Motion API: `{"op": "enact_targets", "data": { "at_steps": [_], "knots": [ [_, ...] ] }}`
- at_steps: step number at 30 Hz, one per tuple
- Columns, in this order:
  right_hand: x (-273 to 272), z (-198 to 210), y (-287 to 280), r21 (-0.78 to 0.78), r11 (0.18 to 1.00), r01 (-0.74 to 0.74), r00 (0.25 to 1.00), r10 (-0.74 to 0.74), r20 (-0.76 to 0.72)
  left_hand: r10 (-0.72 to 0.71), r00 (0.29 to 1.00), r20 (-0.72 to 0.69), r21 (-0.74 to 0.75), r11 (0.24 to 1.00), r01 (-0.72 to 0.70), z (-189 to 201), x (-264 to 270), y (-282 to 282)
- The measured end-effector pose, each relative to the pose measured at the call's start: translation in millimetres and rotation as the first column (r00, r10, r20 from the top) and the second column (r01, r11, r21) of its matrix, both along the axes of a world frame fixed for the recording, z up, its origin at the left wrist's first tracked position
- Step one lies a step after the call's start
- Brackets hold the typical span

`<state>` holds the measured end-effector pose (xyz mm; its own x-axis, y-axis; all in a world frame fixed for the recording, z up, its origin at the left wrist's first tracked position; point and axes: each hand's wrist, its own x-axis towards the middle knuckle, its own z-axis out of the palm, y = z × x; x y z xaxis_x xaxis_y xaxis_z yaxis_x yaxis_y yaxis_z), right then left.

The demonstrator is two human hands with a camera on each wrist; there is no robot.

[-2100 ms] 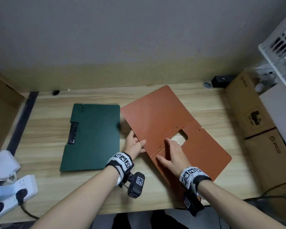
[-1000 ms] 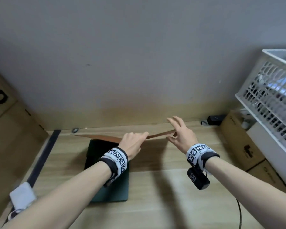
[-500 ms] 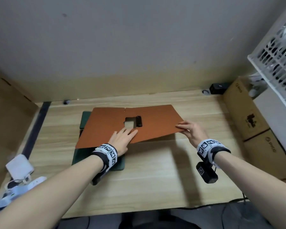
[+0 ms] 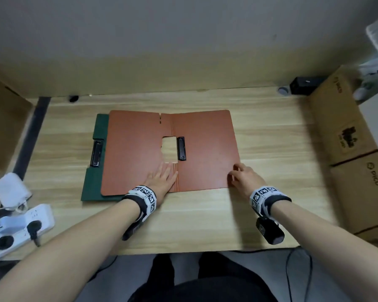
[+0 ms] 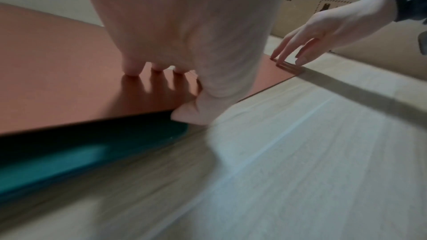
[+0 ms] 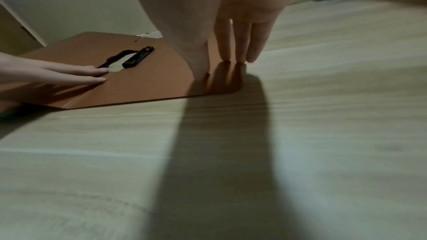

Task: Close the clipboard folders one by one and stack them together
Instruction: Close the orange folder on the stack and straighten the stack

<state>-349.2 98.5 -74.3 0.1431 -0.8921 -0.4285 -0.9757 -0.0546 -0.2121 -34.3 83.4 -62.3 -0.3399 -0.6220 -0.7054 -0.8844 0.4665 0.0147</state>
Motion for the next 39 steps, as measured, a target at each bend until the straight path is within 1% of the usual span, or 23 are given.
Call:
{"op": "enact_targets", "data": {
  "at_steps": [2, 4, 6, 7, 9, 10, 12, 13, 15, 17, 20, 22, 24, 26, 27, 28, 29, 30, 31, 33, 35, 37, 39],
  "knots": [
    [8.5, -3.6, 0.2, -0.027, 1.0, 0.012, 1.0, -0.012, 0.009, 0.025, 0.998, -0.049, 0.011, 1.0, -0.025, -5.9, 4.4, 1.2],
    [19.3, -3.0, -4.1, -0.066, 0.998, -0.009, 1.0, 0.009, 0.003, 0.075, 0.989, -0.127, 0.042, 0.997, -0.07, -6.1, 10.9, -2.2],
    [32.9, -0.9, -12.7, -0.093, 0.995, -0.038, 0.999, 0.039, 0.014, 0.156, 0.967, -0.199, 0.082, 0.986, -0.142, 3.2, 20.4, -6.4],
    [41.2, -0.2, -17.4, -0.09, 0.995, -0.047, 0.998, 0.05, 0.028, 0.213, 0.949, -0.231, 0.073, 0.977, -0.201, 10.1, 27.5, -7.3],
    [57.1, 0.4, -27.5, -0.067, 0.995, -0.077, 0.996, 0.08, 0.047, 0.326, 0.895, -0.305, -0.015, 0.938, -0.346, 20.6, 43.2, -7.4],
    [69.5, 1.7, -34.8, -0.057, 0.993, -0.099, 0.994, 0.102, 0.047, 0.395, 0.85, -0.348, -0.086, 0.89, -0.448, 25.4, 56.7, -7.9],
    [89.5, 0.7, -42.7, -0.021, 0.991, -0.129, 0.991, 0.13, 0.025, 0.533, 0.724, -0.437, -0.175, 0.739, -0.65, 28.7, 82.5, -6.4],
    [98.3, -0.6, -46.2, 0.008, 0.99, -0.14, 0.99, 0.14, 0.012, 0.59, 0.653, -0.474, -0.182, 0.66, -0.729, 29.3, 95.9, -6.0],
    [111.5, -2.8, -52.0, 0.082, 0.984, -0.16, 0.986, 0.162, -0.026, 0.676, 0.521, -0.521, -0.143, 0.532, -0.834, 28.5, 117.8, -4.5],
    [120.2, -4.1, -55.6, 0.121, 0.979, -0.163, 0.983, 0.171, -0.06, 0.74, 0.39, -0.549, -0.047, 0.438, -0.898, 30.0, 130.0, -2.4],
    [127.9, -5.9, -58.5, 0.136, 0.98, -0.143, 0.985, 0.154, -0.08, 0.794, 0.157, -0.587, 0.166, 0.309, -0.937, 30.3, 137.3, -1.0],
    [130.2, -4.7, -60.1, 0.141, 0.981, -0.131, 0.985, 0.145, -0.095, 0.784, 0.022, -0.62, 0.271, 0.241, -0.932, 31.7, 138.4, -3.6],
    [131.2, -3.3, -59.9, 0.144, 0.982, -0.123, 0.984, 0.14, -0.114, 0.75, -0.132, -0.649, 0.358, 0.148, -0.922, 35.3, 139.5, -6.4],
    [131.2, -4.5, -57.6, 0.138, 0.984, -0.111, 0.985, 0.127, -0.114, 0.708, -0.246, -0.662, 0.419, 0.077, -0.905, 40.7, 142.5, -10.4],
    [130.6, -5.2, -56.0, 0.131, 0.986, -0.104, 0.986, 0.119, -0.113, 0.694, -0.279, -0.664, 0.44, 0.061, -0.896, 45.8, 143.3, -13.6],
    [129.9, -4.7, -54.9, 0.127, 0.987, -0.101, 0.987, 0.115, -0.113, 0.689, -0.286, -0.666, 0.445, 0.06, -0.894, 50.9, 144.3, -17.4],
    [129.5, -4.5, -54.2, 0.125, 0.987, -0.101, 0.987, 0.115, -0.113, 0.698, -0.265, -0.666, 0.432, 0.071, -0.899, 58.8, 144.2, -20.9],
    [129.8, -3.6, -53.4, 0.126, 0.987, -0.1, 0.987, 0.114, -0.114, 0.718, -0.223, -0.66, 0.41, 0.095, -0.907, 67.4, 143.8, -24.2],
    [130.1, -2.5, -52.9, 0.127, 0.987, -0.097, 0.987, 0.112, -0.113, 0.743, -0.165, -0.649, 0.386, 0.135, -0.912, 75.1, 142.3, -27.5],
    [132.1, 2.3, -49.3, 0.126, 0.988, -0.085, 0.99, 0.098, -0.105, 0.775, -0.046, -0.63, 0.373, 0.25, -0.893, 88.9, 136.3, -32.4],
    [133.1, 5.9, -43.9, 0.128, 0.99, -0.066, 0.994, 0.077, -0.084, 0.763, 0.057, -0.644, 0.354, 0.362, -0.862, 100.8, 127.5, -35.3],
    [131.9, 10.5, -40.8, 0.16, 0.986, -0.037, 0.999, 0.043, -0.031, 0.735, 0.153, -0.661, 0.292, 0.439, -0.85, 113.7, 116.5, -37.1],
    [126.8, 17.1, -45.1, 0.205, 0.978, 0.021, 0.996, -0.038, 0.081, 0.695, 0.244, -0.677, 0.221, 0.508, -0.832, 128.7, 103.9, -37.3]
  ]
}}
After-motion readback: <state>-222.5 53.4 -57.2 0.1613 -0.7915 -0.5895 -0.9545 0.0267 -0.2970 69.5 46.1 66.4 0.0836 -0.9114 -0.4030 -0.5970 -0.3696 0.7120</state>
